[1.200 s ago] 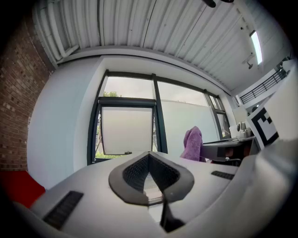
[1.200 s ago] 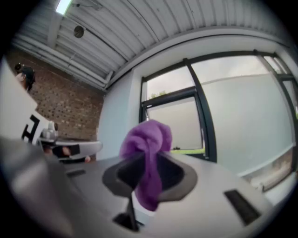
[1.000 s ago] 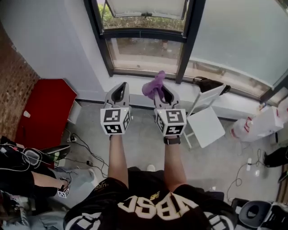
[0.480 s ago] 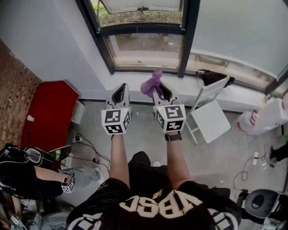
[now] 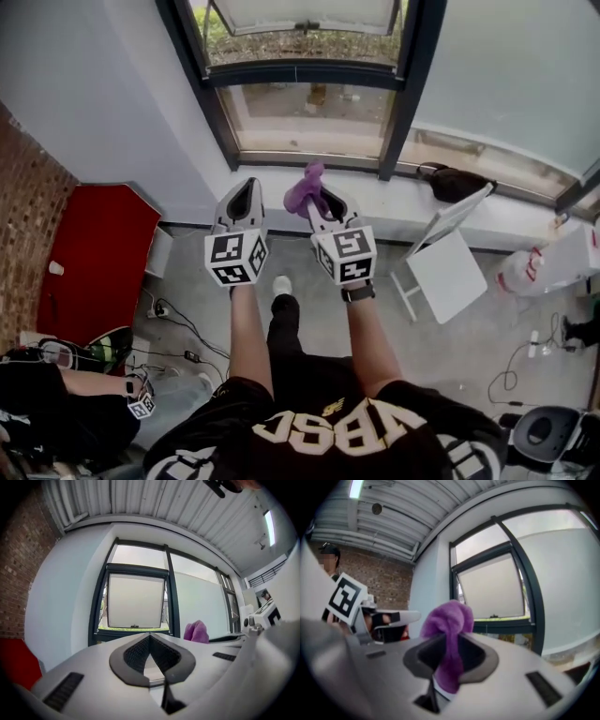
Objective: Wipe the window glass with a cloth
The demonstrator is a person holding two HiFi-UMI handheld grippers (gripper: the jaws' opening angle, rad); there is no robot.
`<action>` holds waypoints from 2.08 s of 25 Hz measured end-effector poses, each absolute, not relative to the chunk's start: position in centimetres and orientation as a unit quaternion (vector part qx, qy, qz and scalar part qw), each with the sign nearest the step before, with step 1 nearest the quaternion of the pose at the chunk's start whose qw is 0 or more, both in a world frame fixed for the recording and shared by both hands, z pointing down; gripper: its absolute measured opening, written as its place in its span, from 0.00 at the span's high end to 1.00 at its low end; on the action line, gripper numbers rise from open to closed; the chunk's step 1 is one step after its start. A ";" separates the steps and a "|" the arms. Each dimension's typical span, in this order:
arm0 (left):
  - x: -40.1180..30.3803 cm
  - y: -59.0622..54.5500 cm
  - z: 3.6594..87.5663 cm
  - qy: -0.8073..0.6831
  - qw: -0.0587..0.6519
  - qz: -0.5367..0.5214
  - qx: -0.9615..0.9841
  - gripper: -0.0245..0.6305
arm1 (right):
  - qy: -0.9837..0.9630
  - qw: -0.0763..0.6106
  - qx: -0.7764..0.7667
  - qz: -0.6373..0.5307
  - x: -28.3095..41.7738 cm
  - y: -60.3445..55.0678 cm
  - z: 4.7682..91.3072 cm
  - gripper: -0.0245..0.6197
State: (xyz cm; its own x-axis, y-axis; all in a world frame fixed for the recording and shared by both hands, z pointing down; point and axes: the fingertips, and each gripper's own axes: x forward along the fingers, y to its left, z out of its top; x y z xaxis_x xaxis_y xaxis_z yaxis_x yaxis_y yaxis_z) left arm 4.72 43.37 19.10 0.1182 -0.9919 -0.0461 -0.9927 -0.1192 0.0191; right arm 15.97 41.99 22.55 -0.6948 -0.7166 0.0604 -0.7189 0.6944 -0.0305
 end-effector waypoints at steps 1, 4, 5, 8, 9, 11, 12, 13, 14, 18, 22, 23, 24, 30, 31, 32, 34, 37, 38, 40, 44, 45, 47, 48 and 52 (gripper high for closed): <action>3.9 41.6 19.3 0.659 0.008 0.033 -0.751 0.93 | -0.919 0.027 0.392 0.024 15.0 40.3 23.2 0.82; 1.3 34.7 20.4 0.642 0.024 0.034 -0.766 0.93 | -0.913 0.034 0.407 0.022 12.0 34.0 24.7 0.82; 0.1 32.2 20.9 0.637 0.028 0.033 -0.769 0.93 | -0.910 0.038 0.413 0.023 10.8 31.6 25.3 0.82; -5.1 25.3 22.2 0.636 0.009 0.045 -0.770 0.93 | -0.903 0.046 0.424 0.049 6.2 24.9 26.9 0.82; -6.7 22.8 22.2 0.633 0.001 0.047 -0.772 0.93 | -0.902 0.044 0.427 0.057 4.8 22.5 26.9 0.82; -9.0 18.0 22.2 0.625 -0.006 0.036 -0.780 0.93 | -0.897 0.045 0.435 0.065 2.6 18.1 26.5 0.82; -10.1 16.2 22.5 0.622 -0.007 0.026 -0.782 0.93 | -0.894 0.049 0.439 0.070 1.5 16.3 26.8 0.82; -11.4 14.5 22.7 0.622 -0.010 0.022 -0.783 0.93 | -0.892 0.052 0.443 0.076 0.4 14.5 27.1 0.82; -12.9 12.9 22.8 0.623 -0.016 0.024 -0.782 0.93 | -0.889 0.054 0.447 0.082 -0.8 12.8 27.5 0.82; -17.7 8.1 24.0 0.626 -0.044 0.032 -0.778 0.93 | -0.886 0.077 0.446 0.095 -5.4 7.9 29.5 0.82; -20.5 5.7 26.7 0.638 -0.061 0.016 -0.768 0.93 | -0.889 0.116 0.432 0.097 -9.3 4.4 33.0 0.82; -21.2 5.4 27.2 0.642 -0.066 0.014 -0.764 0.93 | -0.891 0.119 0.426 0.104 -10.1 3.7 33.8 0.82; -22.0 5.2 27.8 0.646 -0.070 0.012 -0.760 0.93 | -0.893 0.118 0.420 0.113 -11.0 2.9 34.6 0.82; -28.2 4.4 31.7 0.682 -0.133 0.054 -0.717 0.93 | -0.947 0.090 0.291 0.100 -21.2 -1.5 38.2 0.82; -29.1 4.2 32.1 0.689 -0.135 0.055 -0.710 0.93 | -0.949 0.093 0.284 0.104 -22.7 -2.6 39.1 0.82; -29.8 4.2 32.4 0.696 -0.135 0.055 -0.703 0.93 | -0.947 0.097 0.285 0.113 -24.1 -4.0 40.1 0.82; -30.9 4.2 33.1 0.711 -0.139 0.058 -0.687 0.93 | -0.943 0.108 0.288 0.130 -26.6 -6.7 41.9 0.82; -31.4 4.7 34.5 0.730 -0.150 0.057 -0.665 0.93 | -0.949 0.122 0.262 0.124 -31.1 -9.5 44.0 0.82; -31.3 4.9 35.1 0.734 -0.153 0.053 -0.660 0.93 | -0.950 0.123 0.258 0.122 -32.4 -10.3 44.7 0.82; -31.1 5.7 36.2 0.742 -0.160 0.041 -0.650 0.93 | -0.945 0.117 0.273 0.138 -34.5 -12.2 46.2 0.82; -30.7 8.0 38.4 0.754 -0.178 0.014 -0.633 0.93 | -0.924 0.085 0.326 0.180 -35.9 -15.5 49.2 0.82; -30.5 8.5 38.7 0.754 -0.181 0.007 -0.631 0.93 | -0.923 0.075 0.333 0.176 -35.8 -16.1 49.4 0.82; -30.3 9.1 39.1 0.756 -0.183 -0.007 -0.629 0.93 | -0.918 0.049 0.349 0.184 -35.1 -17.4 49.0 0.82; -30.4 9.3 39.2 0.757 -0.183 -0.011 -0.627 0.93 | -0.911 0.031 0.360 0.198 -34.4 -18.1 48.5 0.82; -29.9 9.2 39.9 0.758 -0.198 -0.006 -0.621 0.93 | -0.886 -0.012 0.401 0.232 -28.6 -18.7 47.3 0.82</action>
State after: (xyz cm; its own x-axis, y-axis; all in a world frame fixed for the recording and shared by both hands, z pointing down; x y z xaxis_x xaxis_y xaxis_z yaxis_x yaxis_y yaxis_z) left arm -29.92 9.17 39.87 -0.1503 -0.9395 0.3079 -0.9442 0.2287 0.2370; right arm -28.58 -18.71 47.30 -0.6783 -0.7160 0.1648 -0.7049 0.5709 -0.4210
